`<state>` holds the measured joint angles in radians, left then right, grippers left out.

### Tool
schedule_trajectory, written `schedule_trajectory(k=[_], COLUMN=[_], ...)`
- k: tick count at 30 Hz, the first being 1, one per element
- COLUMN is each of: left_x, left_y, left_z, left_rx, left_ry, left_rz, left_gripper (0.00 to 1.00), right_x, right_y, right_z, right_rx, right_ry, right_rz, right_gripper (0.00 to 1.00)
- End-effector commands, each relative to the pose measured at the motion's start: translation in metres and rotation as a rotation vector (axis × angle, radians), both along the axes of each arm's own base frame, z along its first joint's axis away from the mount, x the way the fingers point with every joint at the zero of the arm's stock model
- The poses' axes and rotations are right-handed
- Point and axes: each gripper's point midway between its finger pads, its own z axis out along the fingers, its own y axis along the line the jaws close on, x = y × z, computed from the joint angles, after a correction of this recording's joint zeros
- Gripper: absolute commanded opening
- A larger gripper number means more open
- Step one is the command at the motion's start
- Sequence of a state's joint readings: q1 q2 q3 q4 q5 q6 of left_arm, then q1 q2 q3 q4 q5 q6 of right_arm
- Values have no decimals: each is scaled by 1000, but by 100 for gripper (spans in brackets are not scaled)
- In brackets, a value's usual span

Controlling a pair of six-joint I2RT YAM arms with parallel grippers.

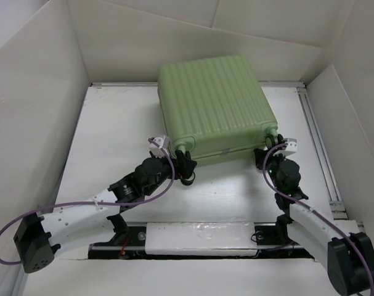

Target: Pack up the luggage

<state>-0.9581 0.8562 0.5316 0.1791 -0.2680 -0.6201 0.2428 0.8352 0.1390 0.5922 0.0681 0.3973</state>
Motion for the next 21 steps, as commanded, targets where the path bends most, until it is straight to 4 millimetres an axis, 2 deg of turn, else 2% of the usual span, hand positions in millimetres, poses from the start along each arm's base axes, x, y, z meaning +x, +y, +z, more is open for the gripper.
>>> schedule_trajectory(k=[1,3,4,5,8,9,12,14,15,16,17,19,20,21], left_x=[13,16,18,19,22,23,24,23,22,19,18,14,14,13], left_y=[-9,-14,-16,-17,-22,-22,-33,-38,-41,-49,-52,-62,-68,-73], left_z=[26,42,41,48,55,59,60,63,58,60,60,58,68,66], left_rx=[-31,-61,-54,-70,-76,-76,-70,-80,-70,-95,-99,-107,-128,-130], left_ry=[-70,-101,-106,-117,-121,-131,-120,-122,-111,-110,-109,-92,-103,-88], left_rz=[15,14,12,13,13,12,-20,-40,-54,-86,-102,-149,-168,-188], left_gripper=[76,65,56,35,14,3,0,0,0,0,0,0,0,0], right_x=[0,-8,-11,-15,-23,-27,-30,-33,-34,-40,-39,-41,-49,-51], right_y=[6,11,12,13,24,33,45,60,67,82,87,106,123,135], right_z=[30,21,27,22,18,20,16,24,20,20,29,27,29,37], right_rx=[82,103,119,116,109,113,102,103,91,87,92,82,84,94], right_ry=[-93,-67,-84,-74,-53,-60,-38,-44,-24,-18,-31,-18,-20,-31], right_rz=[16,32,29,29,46,77,93,115,124,167,158,196,240,262], right_gripper=[0,0,0,0,0,0,0,0,0,0,0,0,0,0])
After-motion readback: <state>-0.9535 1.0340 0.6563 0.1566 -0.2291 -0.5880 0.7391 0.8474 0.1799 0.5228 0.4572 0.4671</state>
